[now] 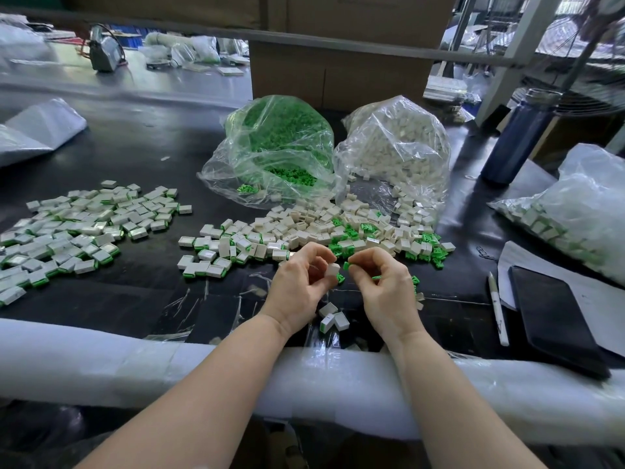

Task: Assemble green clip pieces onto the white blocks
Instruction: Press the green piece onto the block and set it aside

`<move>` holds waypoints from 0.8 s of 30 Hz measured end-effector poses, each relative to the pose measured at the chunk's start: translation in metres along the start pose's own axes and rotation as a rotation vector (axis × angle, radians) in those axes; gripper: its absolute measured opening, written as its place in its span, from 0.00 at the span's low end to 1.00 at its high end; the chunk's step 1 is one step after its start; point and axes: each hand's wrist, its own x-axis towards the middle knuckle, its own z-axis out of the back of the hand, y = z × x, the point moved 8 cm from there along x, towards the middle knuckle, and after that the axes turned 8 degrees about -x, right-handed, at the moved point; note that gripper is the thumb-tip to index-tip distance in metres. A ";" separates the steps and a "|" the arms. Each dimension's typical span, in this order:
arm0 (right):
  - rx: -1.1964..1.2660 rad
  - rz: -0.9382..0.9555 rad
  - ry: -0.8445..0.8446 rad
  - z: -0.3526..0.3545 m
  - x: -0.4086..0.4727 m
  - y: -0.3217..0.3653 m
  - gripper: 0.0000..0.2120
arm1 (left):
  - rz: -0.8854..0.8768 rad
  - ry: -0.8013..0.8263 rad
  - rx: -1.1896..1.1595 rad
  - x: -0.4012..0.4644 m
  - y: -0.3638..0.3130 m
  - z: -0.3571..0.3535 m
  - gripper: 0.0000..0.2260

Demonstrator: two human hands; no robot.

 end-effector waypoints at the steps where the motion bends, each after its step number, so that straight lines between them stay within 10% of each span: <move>1: 0.006 -0.004 0.000 0.000 0.000 0.000 0.06 | 0.002 -0.003 -0.016 0.000 0.000 0.001 0.10; 24: 0.146 -0.078 0.014 0.002 0.001 -0.001 0.08 | 0.167 0.081 -0.362 0.000 0.009 -0.003 0.03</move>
